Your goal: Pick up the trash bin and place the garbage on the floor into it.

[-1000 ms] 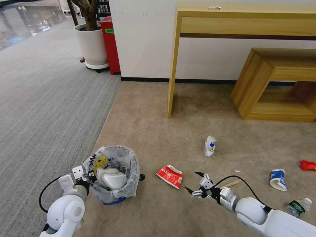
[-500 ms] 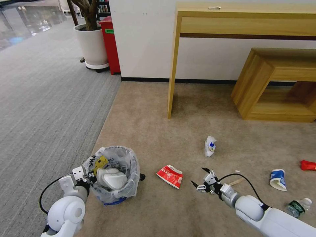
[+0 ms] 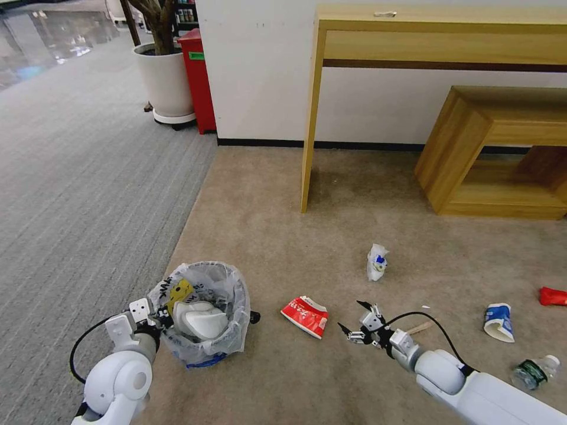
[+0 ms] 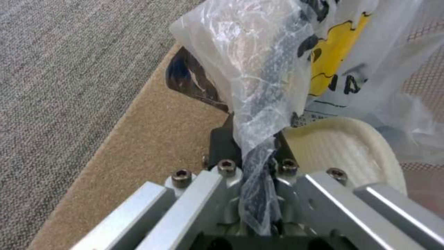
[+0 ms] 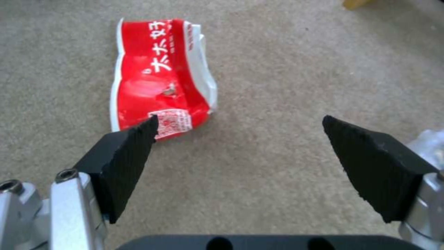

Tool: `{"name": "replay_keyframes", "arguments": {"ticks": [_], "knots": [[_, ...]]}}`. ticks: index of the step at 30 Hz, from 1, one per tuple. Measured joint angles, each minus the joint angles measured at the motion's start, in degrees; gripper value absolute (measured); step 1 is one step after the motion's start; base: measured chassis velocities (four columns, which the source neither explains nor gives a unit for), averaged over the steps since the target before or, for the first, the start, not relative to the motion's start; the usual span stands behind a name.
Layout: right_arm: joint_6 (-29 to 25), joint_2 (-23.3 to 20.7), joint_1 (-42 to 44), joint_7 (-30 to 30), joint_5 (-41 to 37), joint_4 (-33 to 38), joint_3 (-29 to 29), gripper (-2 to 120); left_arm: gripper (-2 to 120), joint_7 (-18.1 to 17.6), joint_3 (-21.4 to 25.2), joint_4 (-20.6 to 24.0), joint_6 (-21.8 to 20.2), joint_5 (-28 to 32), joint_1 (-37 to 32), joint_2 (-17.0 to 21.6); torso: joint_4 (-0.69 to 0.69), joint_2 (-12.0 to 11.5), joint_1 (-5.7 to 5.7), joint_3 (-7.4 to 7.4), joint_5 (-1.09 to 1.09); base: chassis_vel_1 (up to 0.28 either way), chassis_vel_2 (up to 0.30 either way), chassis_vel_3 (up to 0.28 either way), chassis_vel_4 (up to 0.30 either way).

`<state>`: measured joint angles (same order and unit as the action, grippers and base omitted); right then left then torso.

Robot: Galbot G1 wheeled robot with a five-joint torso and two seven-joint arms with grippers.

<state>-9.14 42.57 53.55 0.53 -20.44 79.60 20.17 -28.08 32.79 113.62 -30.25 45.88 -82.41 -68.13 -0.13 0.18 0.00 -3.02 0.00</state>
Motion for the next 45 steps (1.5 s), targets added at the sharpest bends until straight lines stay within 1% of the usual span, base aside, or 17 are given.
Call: {"name": "replay_keyframes", "arguments": {"ticks": [5,21,22,25,32,45], "knots": [[-0.36,2.09,-0.58,0.77,0.53,-2.20,0.78,91,0,0.04,-0.16,0.05,0.07,0.02,-0.02,-0.01,0.00,0.00,0.00,0.00,0.01,0.000,0.000,0.000,0.000],[-1.74,5.61,-2.81,1.69,1.68,-7.61,1.11,91,0,0.13,0.30,0.66,0.23,0.01,-0.72,-0.25,0.00,0.00,0.00,0.00,0.00,0.000,0.000,0.000,0.000],[-2.17,6.06,-2.92,1.50,1.64,-8.14,0.97,88,0,0.13,0.35,0.79,0.27,-0.04,-0.88,-0.38,0.00,0.00,0.00,0.00,0.00,0.000,0.000,0.000,0.000],[-2.68,6.82,-3.03,1.19,1.58,-8.85,0.10,87,0,0.13,0.42,1.00,0.29,-0.13,-1.07,-0.56,0.00,0.00,0.00,0.00,0.00,0.000,0.000,0.000,0.000],[-3.77,7.88,-3.03,0.91,1.21,-9.18,-1.08,87,0,0.11,0.44,1.48,0.29,-0.28,-1.37,-0.72,0.00,0.00,0.00,0.00,-0.01,0.000,0.000,0.000,0.000],[-6.72,10.12,-3.41,0.84,1.48,-12.07,-0.94,87,0,0.08,0.42,2.00,0.29,-0.55,-1.69,-1.24,0.00,0.00,0.00,0.00,0.00,0.000,0.000,0.000,0.000]]}}
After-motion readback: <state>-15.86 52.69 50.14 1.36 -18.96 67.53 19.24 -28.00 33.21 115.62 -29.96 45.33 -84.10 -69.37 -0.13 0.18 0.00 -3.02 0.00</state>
